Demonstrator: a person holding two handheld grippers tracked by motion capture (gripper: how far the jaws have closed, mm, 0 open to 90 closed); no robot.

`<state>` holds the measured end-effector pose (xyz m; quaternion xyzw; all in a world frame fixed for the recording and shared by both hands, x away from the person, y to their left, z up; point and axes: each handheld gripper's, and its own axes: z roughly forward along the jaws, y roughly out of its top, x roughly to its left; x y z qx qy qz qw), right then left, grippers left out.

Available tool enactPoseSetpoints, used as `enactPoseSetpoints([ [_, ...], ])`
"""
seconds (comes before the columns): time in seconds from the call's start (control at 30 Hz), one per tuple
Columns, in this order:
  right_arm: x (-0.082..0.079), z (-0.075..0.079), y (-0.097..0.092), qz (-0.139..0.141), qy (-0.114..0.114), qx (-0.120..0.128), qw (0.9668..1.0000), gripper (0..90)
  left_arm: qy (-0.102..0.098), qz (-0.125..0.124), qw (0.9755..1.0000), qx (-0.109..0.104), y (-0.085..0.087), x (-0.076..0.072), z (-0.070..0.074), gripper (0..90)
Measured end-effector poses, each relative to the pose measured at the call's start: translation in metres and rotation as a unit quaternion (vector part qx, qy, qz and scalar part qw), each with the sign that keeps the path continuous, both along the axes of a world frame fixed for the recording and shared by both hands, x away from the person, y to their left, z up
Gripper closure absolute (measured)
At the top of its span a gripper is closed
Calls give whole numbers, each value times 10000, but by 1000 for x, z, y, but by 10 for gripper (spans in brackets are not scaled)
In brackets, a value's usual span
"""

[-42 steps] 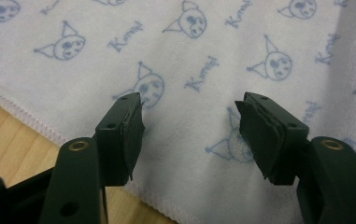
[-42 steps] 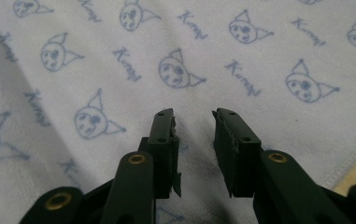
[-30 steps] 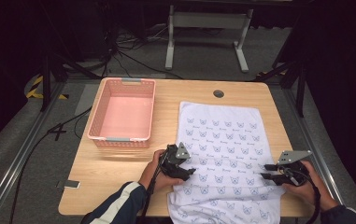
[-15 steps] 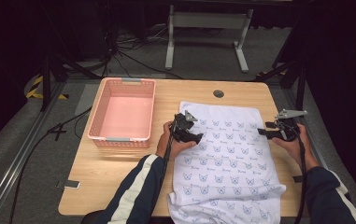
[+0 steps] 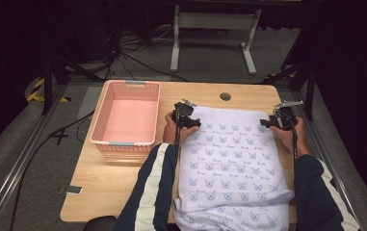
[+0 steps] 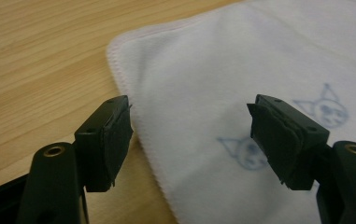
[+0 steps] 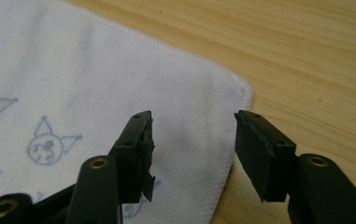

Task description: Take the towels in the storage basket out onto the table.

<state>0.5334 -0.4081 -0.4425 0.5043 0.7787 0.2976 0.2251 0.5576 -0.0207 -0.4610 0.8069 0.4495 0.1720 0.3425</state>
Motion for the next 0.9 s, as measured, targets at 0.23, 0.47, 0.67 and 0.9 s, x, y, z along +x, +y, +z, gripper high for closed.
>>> enactPoseSetpoints([
  [0.23,9,-4,-4,-253,-149,127,9995,476,-1,183,9997,-175,11,16,-2,308],
  [0.47,21,-1,-4,-558,-59,344,9978,471,-4,224,9995,-203,11,16,-4,454],
  [0.67,26,-7,2,-631,-27,141,9979,427,11,109,9995,-301,16,13,-4,684],
  [0.9,29,-11,-6,-617,-110,228,9978,358,33,41,9999,-139,12,16,-2,703],
])
